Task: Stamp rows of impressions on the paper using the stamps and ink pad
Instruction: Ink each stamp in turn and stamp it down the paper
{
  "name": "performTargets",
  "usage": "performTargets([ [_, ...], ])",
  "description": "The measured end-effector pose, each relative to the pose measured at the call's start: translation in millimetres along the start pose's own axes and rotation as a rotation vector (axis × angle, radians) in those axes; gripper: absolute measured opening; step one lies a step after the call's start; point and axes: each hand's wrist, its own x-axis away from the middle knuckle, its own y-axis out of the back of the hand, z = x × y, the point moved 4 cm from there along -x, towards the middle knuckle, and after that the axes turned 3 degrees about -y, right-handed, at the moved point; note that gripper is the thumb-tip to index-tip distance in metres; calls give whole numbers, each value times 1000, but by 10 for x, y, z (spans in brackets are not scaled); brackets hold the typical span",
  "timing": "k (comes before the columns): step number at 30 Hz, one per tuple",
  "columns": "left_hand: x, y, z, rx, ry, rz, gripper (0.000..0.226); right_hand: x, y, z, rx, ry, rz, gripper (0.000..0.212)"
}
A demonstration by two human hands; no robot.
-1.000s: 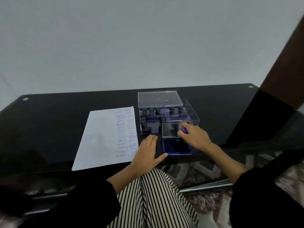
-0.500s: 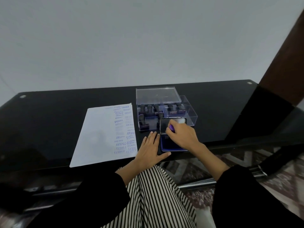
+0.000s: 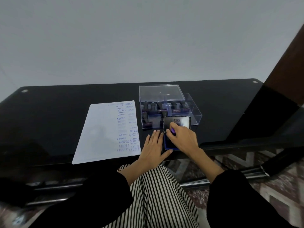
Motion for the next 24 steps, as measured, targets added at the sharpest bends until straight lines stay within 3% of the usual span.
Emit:
performTargets([
  [10,-20,-53,27,-58,-5,-17,105,-4,-46,50,114,-11,-277,21],
  [24,-8,-64,24,-91,1,-25,126,53,-71,54,214,8,-414,26],
])
